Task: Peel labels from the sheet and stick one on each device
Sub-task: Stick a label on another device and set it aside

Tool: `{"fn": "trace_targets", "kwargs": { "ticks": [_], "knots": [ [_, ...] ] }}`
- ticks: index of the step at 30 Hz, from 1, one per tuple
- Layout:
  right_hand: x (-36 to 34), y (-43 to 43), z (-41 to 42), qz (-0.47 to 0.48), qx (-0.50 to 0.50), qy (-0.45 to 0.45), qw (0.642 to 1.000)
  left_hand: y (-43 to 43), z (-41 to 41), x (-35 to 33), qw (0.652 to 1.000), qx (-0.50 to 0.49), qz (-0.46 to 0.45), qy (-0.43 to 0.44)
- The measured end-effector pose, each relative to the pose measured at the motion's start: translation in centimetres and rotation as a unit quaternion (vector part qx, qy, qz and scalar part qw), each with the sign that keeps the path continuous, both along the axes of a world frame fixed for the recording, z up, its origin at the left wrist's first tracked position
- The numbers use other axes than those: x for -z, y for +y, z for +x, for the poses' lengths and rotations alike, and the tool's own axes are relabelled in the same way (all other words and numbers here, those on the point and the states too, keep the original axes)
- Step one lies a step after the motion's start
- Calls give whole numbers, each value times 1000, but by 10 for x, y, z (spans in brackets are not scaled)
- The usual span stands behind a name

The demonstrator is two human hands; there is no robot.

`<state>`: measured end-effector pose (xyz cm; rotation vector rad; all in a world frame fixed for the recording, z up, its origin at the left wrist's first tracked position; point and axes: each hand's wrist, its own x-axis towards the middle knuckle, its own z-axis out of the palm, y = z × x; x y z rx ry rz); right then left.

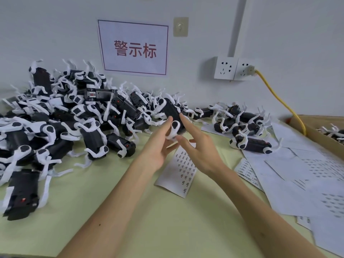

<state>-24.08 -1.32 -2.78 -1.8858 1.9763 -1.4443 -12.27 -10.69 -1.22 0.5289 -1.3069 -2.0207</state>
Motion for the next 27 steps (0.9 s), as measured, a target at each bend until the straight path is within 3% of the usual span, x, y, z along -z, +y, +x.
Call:
{"fn": "trace_targets", "kwargs": {
  "ticks": [9, 20, 23, 27],
  "knots": [
    [0, 5, -5, 9, 1, 0, 1000, -2, -3, 2, 990, 28, -92, -105],
    [0, 7, -10, -65, 61, -16, 996, 1, -7, 6, 985, 10, -115, -126],
    [-3, 7, -8, -57, 51, -59, 995, 1, -7, 8, 989, -26, -83, -120],
    [-4, 2, -7, -66, 26, -132, 989, -8, -2, 6, 995, -65, 57, -50]
  ]
}}
